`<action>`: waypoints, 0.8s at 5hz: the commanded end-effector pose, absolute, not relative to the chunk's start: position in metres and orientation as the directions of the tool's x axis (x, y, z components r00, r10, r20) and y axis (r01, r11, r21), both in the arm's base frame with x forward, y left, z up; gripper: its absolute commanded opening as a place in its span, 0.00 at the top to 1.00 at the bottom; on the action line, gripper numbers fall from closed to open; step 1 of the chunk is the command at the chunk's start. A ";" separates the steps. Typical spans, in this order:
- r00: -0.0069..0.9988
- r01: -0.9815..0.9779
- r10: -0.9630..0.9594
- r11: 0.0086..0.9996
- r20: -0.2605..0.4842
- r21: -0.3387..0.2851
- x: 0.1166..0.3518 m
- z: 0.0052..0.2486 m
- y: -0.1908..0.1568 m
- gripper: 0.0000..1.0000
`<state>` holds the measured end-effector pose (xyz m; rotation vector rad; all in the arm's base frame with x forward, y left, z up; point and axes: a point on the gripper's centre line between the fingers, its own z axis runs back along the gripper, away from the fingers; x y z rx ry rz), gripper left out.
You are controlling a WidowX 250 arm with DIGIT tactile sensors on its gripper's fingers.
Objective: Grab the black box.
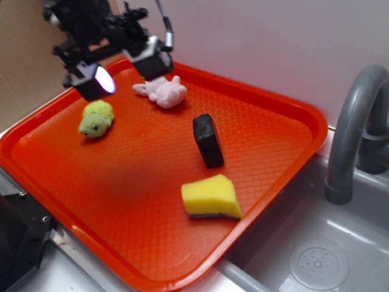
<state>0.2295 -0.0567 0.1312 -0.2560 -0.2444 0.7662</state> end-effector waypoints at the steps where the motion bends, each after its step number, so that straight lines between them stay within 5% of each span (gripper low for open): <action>1: 0.733 -0.629 0.670 0.733 0.116 -0.261 0.269 0.099 -0.083 0.00; 2: 0.751 -0.618 0.647 0.758 0.130 -0.207 0.288 0.075 -0.084 0.00; 3: 0.750 -0.634 0.653 0.755 0.104 -0.168 0.297 0.056 -0.086 1.00; 4: 0.737 -0.648 0.668 0.742 0.100 -0.173 0.294 0.059 -0.082 1.00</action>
